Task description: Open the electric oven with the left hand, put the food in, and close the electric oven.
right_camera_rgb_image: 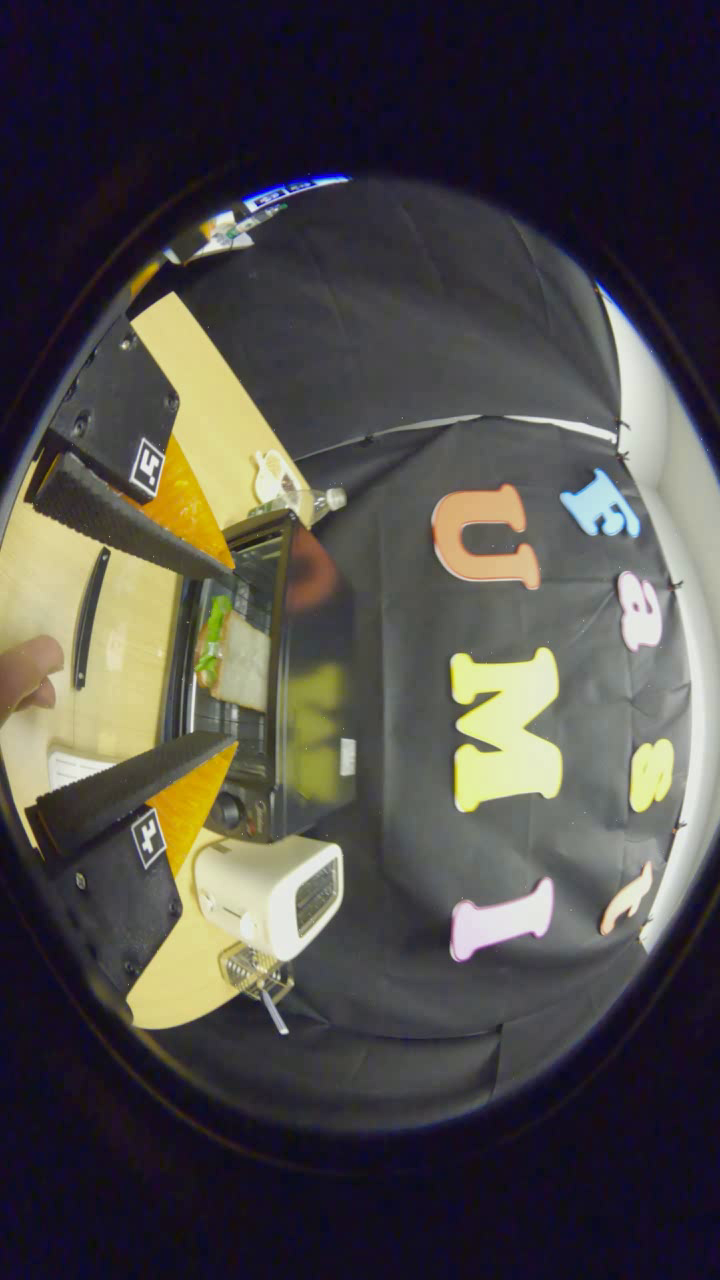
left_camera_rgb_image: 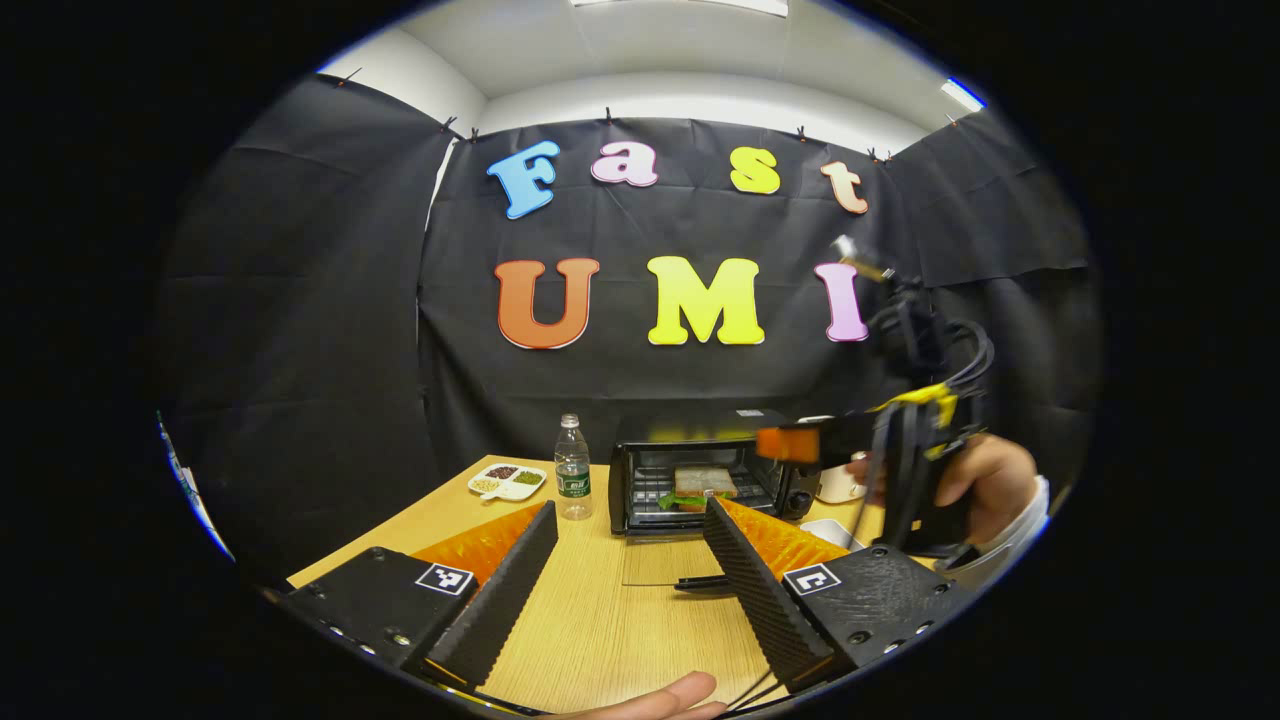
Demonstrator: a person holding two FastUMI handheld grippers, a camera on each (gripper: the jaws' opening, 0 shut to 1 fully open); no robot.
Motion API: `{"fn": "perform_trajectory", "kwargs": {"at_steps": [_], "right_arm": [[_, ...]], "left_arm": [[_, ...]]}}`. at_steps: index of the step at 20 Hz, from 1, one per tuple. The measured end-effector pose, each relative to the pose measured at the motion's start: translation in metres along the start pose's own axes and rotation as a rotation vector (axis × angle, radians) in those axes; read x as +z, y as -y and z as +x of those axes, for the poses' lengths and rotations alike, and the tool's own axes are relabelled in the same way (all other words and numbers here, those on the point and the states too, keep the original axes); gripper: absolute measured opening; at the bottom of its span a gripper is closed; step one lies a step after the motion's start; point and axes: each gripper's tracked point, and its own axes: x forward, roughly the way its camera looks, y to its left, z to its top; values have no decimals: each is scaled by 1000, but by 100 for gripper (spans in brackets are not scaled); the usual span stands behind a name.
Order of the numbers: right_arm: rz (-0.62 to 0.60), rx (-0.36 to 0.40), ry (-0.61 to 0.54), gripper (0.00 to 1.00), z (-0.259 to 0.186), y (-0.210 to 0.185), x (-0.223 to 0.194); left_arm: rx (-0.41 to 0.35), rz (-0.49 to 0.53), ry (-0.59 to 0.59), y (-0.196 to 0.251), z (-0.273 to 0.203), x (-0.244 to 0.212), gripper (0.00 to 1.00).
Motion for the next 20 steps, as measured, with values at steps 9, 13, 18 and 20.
{"fn": "perform_trajectory", "kwargs": {"at_steps": [9,13,18,20], "right_arm": [[-5,-138,181,98,-115,80,45],[35,-185,227,98,-142,118,53],[12,-284,268,98,-166,168,44],[30,-281,266,98,-171,174,41]], "left_arm": [[-88,13,-219,61,64,-84,97],[-157,-38,-348,98,87,-129,96],[-163,-16,-513,121,102,-182,96],[-162,-20,-588,126,105,-200,96]]}}
